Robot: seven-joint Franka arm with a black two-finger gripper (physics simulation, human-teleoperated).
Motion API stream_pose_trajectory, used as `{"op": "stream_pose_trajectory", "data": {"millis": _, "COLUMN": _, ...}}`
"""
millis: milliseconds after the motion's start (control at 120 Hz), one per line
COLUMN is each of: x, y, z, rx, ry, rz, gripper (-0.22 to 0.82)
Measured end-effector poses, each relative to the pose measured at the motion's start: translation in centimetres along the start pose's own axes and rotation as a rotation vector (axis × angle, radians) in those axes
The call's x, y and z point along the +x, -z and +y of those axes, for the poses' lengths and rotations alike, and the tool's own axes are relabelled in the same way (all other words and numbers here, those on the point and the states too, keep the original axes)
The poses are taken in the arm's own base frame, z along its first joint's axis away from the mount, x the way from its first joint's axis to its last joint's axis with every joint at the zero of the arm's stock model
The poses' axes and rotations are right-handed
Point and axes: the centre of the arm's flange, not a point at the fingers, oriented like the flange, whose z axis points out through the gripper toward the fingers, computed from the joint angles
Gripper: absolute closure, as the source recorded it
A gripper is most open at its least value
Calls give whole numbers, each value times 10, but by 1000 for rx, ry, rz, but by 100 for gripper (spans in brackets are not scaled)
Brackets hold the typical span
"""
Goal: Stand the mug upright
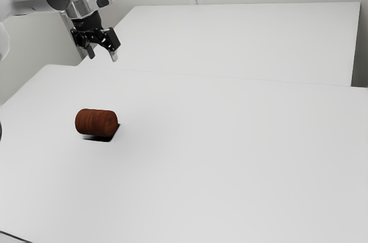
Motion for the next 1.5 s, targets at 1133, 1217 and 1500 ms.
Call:
{"op": "stream_pose_trajectory", "data": {"millis": 1133, "x": -84, "y": -184, "z": -306, "rx": -766, "ry": 337, "rz": 65, "gripper": 0}}
{"op": "stream_pose_trajectory", "data": {"millis": 1217, "x": -88, "y": -220, "z": -320, "rx": -825, "ry": 342, "rz": 74, "gripper": 0}}
{"op": "stream_pose_trajectory", "data": {"millis": 1500, "x": -82, "y": -285, "z": -317, "rx": -962, "ry": 299, "rz": 133, "gripper": 0}}
